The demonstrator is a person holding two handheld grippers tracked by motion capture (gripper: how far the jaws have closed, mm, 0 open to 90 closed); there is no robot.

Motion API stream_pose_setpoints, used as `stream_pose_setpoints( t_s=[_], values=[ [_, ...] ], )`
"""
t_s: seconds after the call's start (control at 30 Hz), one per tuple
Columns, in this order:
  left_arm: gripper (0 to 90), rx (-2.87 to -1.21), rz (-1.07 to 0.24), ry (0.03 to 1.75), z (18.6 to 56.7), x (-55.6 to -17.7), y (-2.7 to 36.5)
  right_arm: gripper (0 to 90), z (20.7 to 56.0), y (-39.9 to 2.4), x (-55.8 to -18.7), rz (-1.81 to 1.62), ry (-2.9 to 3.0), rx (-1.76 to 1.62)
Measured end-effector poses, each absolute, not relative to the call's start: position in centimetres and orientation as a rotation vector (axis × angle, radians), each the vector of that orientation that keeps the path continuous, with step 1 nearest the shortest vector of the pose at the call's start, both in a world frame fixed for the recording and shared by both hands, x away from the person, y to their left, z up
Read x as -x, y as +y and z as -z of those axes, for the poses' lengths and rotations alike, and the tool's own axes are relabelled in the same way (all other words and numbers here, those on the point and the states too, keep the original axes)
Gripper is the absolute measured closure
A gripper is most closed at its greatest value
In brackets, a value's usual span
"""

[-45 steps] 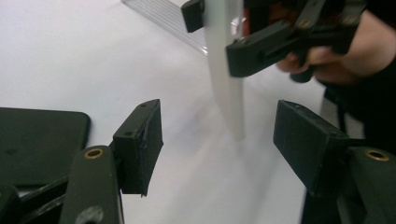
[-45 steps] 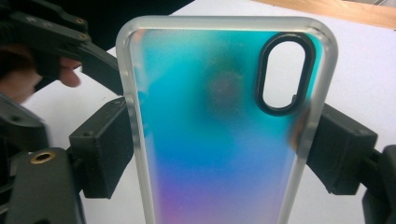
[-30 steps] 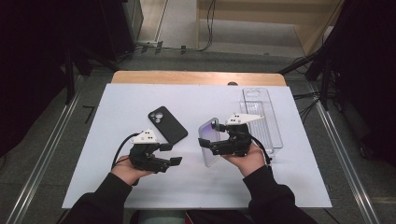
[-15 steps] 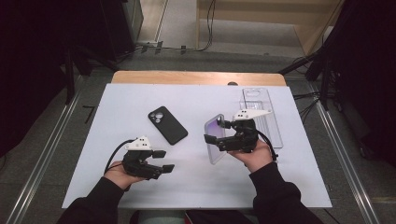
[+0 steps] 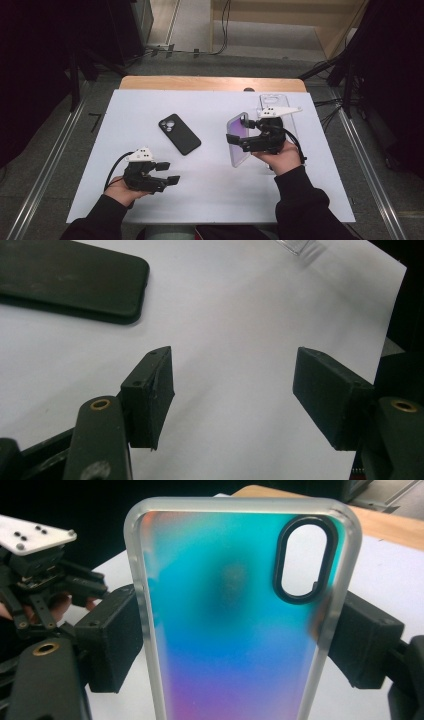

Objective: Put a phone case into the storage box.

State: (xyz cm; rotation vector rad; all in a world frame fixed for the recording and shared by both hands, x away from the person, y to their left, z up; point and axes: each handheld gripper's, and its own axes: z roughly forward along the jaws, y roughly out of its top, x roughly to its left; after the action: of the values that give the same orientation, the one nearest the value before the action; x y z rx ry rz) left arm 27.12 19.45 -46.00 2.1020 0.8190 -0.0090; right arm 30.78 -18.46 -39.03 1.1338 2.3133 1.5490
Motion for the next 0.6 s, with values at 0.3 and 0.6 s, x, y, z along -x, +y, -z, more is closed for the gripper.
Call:
stream_pose_setpoints(
  t_s=[0.3, 0.6],
  values=[
    [32.8, -2.087, -0.001, 0.871, 45.9, -26.6, 20.3, 15.6, 37.7, -20.7, -31.6, -1.534, 2.256, -1.175],
    [32.9, -2.069, 0.007, 0.891, 45.9, -26.6, 20.7, 15.6, 36.9, -23.3, -32.0, -1.502, 2.157, -1.256]
  ],
)
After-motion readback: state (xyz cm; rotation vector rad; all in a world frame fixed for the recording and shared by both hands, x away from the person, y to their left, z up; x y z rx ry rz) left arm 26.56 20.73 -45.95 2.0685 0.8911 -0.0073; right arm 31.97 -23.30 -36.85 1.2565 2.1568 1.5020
